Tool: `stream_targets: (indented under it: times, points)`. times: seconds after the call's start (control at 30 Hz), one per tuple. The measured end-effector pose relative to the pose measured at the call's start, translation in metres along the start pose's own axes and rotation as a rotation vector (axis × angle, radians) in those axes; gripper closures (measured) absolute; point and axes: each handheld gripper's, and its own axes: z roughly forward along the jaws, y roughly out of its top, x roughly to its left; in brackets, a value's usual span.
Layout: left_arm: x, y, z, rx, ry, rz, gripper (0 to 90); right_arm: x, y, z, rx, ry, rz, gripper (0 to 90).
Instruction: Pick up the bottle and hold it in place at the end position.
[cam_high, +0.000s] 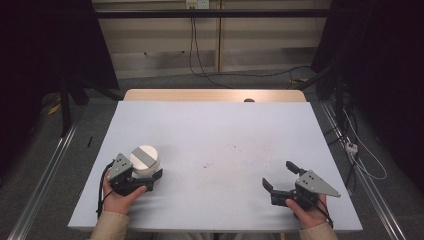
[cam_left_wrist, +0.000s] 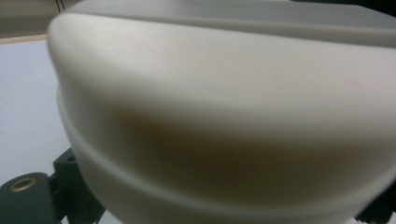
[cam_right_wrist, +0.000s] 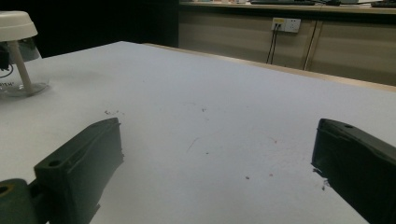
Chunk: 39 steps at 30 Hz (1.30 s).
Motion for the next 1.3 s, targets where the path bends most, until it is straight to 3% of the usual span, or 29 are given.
stream_targets:
  times: [0.23,0.57,0.7,0.8,1.23,1.3]
  points:
    - [0.0,0.0,0.0,-0.004,0.02,0.014,16.1,0.0,0.0,0.002,0.001,0.002,-0.005,1.5]
    - [0.001,0.0,0.0,-0.009,0.036,0.018,18.1,-0.002,0.0,0.002,0.0,0.004,-0.005,1.5]
    - [0.002,0.001,-0.002,-0.045,0.05,0.002,18.3,-0.002,0.001,0.002,-0.004,0.004,-0.005,1.5]
    - [0.002,0.005,-0.004,-0.08,0.046,-0.013,18.4,-0.003,0.001,0.002,-0.004,-0.001,-0.003,1.5]
    - [-0.007,0.024,0.018,-0.079,0.01,0.008,18.5,-0.006,0.004,0.01,-0.008,0.004,-0.003,1.5]
    - [-0.009,0.028,0.021,-0.078,0.009,0.028,18.5,-0.007,0.004,0.011,-0.009,0.002,0.0,1.6]
